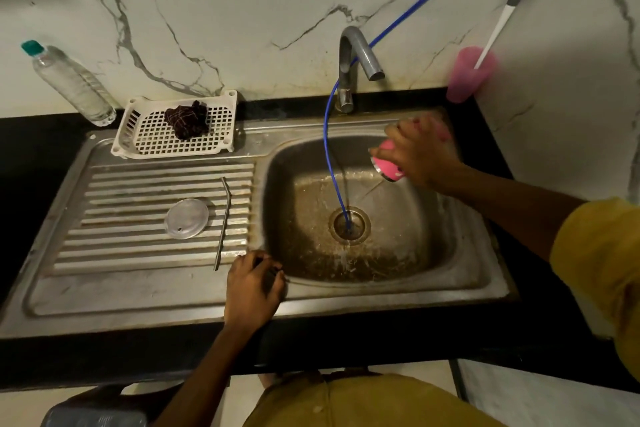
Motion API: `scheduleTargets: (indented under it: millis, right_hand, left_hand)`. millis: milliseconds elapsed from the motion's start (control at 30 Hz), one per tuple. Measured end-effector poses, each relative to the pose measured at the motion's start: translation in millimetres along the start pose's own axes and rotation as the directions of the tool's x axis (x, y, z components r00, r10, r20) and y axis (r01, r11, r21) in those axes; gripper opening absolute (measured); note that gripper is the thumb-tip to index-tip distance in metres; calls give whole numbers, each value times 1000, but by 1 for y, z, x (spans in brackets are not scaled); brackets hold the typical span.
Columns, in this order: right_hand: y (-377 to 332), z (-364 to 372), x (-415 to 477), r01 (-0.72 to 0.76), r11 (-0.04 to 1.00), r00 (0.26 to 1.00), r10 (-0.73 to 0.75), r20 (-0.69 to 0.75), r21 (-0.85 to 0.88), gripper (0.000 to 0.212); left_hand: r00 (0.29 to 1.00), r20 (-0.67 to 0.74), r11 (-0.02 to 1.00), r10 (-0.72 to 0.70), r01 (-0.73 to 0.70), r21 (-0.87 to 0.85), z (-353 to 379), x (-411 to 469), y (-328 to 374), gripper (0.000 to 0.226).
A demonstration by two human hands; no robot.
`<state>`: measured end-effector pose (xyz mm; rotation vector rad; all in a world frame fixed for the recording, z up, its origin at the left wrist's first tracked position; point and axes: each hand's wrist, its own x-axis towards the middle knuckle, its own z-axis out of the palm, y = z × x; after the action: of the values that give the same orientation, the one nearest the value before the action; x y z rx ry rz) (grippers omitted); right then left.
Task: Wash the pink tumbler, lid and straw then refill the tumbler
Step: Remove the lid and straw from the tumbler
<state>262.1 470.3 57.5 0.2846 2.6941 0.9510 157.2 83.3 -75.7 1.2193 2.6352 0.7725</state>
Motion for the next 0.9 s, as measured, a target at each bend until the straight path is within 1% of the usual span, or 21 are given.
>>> scheduleTargets:
  millis: [100, 167, 267, 367, 433, 467, 533, 600, 633, 667, 700, 800, 833, 900]
  right_hand:
    - [-11, -2, 2, 42, 998, 998, -44, -38, -51, 77]
    - [-17, -1, 0, 41, 997, 998, -44, -41, -65, 79]
    - [-21, 0, -6, -8, 1000, 1000, 8, -28, -19, 85]
    - [-24, -6, -17, -96, 985, 995, 97, 0, 145, 94]
    - [-27, -10, -25, -196, 920, 979, 201, 22, 338, 95]
    - [-28, -13, -29, -250, 849, 966, 250, 62, 465, 96]
    - [-34, -18, -34, -368, 617, 924, 328, 198, 696, 96]
    - [-45, -19, -40, -455, 352, 876, 343, 340, 818, 96]
    - [-53, -19, -44, -465, 241, 864, 332, 378, 852, 96]
    - [-61, -18, -49, -462, 162, 860, 323, 396, 872, 96]
    - [-69, -18, -53, -449, 118, 860, 325, 393, 886, 96]
    - [-91, -25, -64, -418, 51, 850, 374, 371, 907, 92]
    - [-99, -28, -65, -397, -6, 850, 376, 370, 918, 90]
    - [-118, -38, -64, -289, -205, 876, 338, 345, 935, 87]
  left_hand:
    - [1000, 0, 1000, 0, 0, 1, -1, 0, 0, 32]
    - [1000, -2, 1000, -3, 3, -3, 0, -1, 0, 32]
    - [1000, -6, 1000, -1, 1, -13, 0, -1, -1, 31]
    - [1000, -16, 1000, 4, -4, -24, 0, -1, -1, 30]
    - [1000, -13, 999, 2, -3, -34, -1, -1, -1, 30]
    - [1000, -6, 999, -1, 0, -40, -1, -1, -1, 30]
    - [1000, 9, 998, 1, -1, -58, 0, -3, -4, 29]
    - [1000, 12, 996, 7, -6, -93, -1, -2, -6, 28]
    - [1000, 16, 993, 12, -10, -114, -2, -2, -8, 27]
    - [1000, 20, 991, 15, -12, -136, -4, -1, -8, 26]
    - [1000, 21, 986, 14, -10, -166, -5, -1, -7, 26]
    - [999, 41, 956, 8, 4, -292, -12, -1, -5, 24]
    - [999, 46, 940, 3, 13, -340, -16, -3, -4, 24]
    - [998, 52, 895, -32, 52, -443, -25, -7, -4, 25]
